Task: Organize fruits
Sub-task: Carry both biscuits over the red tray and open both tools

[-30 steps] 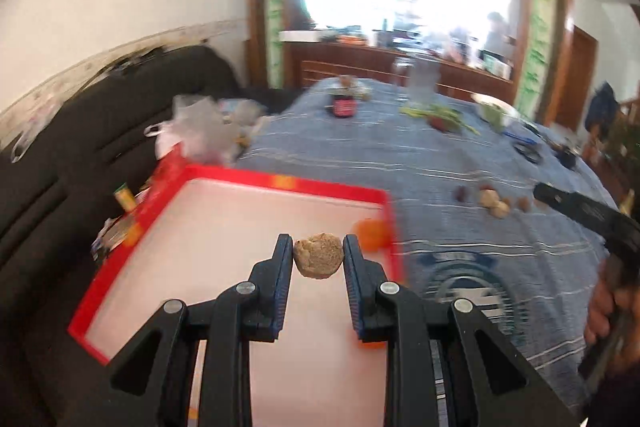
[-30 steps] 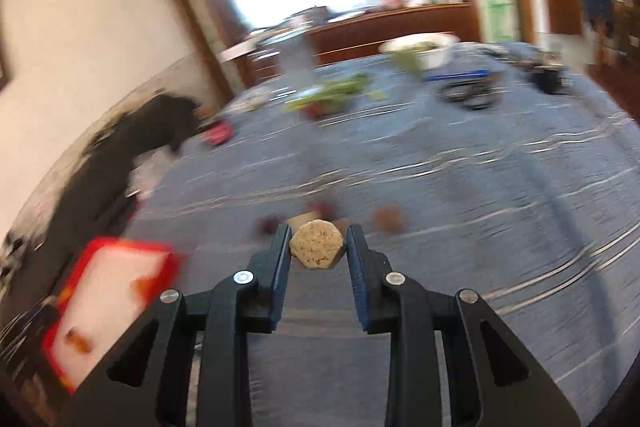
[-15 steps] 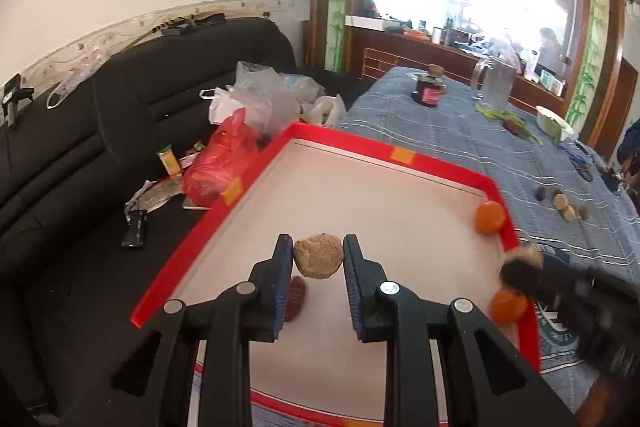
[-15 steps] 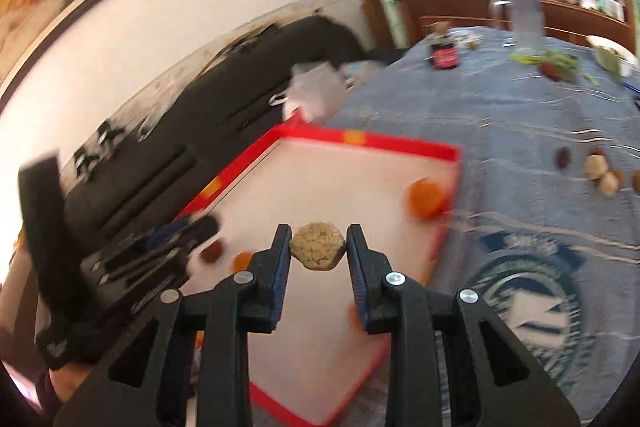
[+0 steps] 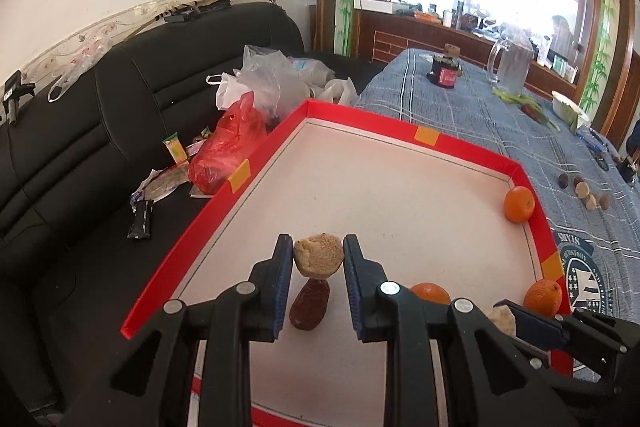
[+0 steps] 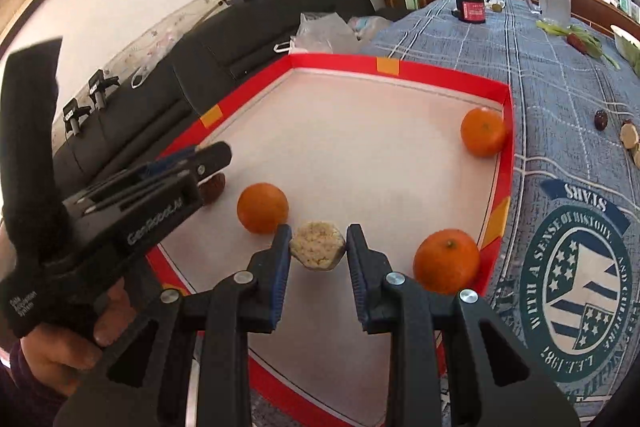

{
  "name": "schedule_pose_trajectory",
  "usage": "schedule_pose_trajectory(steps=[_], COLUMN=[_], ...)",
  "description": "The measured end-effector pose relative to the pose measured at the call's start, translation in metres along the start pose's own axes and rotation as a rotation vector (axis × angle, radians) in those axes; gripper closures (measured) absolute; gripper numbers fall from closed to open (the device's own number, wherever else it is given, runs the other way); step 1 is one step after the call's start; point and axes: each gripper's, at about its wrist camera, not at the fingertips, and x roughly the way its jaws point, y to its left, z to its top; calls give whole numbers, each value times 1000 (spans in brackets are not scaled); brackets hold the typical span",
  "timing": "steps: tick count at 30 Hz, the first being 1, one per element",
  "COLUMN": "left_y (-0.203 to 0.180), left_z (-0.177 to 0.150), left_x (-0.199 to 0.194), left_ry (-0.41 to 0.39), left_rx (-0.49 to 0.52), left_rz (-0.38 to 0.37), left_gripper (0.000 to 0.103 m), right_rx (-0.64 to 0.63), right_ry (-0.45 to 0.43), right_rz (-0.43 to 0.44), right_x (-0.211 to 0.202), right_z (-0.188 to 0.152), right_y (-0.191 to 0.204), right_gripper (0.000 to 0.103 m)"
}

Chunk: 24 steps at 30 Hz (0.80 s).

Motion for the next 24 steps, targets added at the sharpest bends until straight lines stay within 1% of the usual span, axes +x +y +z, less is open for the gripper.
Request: schedule_pose_trajectory(steps=[1,4,7,9,11,13,15,16,18,19,20,21,24], left_y=[-1,-3,-1,0,-2,-7,-17,-24,-41,-52,-63,-72,-109], left_z=[0,-1,-2,-1,0,2,5,7,11,11,13,12,9], left_x=[2,8,8,1,-10,-19,-32,-39,-59,-71,-81,-90,-121], left_ry=[4,32,50,38,10,-11,-34,-46,-82,-109,-132,-152,-216], left_rx=[3,18,9,4,4,7,15,19,22,29,39,49,102], left_rz=[5,20,28,40,56,67,62,54,17,-2,-14,-26,-89], left_gripper=[78,78,73,68,64,63,62,61,50,46,36,29,22], right_rx=[-2,-22,-43,-33,-8,13,23,26,31,33,37,45,91], right_ry=[9,-6,0,-6,-41,-83,-132,-164,-212,-238,-267,-293,-355], right_rz=[-7,-37,-35,-37,-22,1,1,-7,-27,-47,-75,-99,-152], right_x=[2,0,-1,-8,-22,-42,-65,-81,-107,-120,-135,-149,-191], right_z=[-1,-2,-3,-4,-7,-8,-10,-12,-17,-20,-23,-27,-40], right_y=[0,1,1,-1,-6,-13,-18,-22,-27,-30,-35,-40,-58], right_gripper=[73,73,72,70,69,68,66,64,59,58,57,57,54])
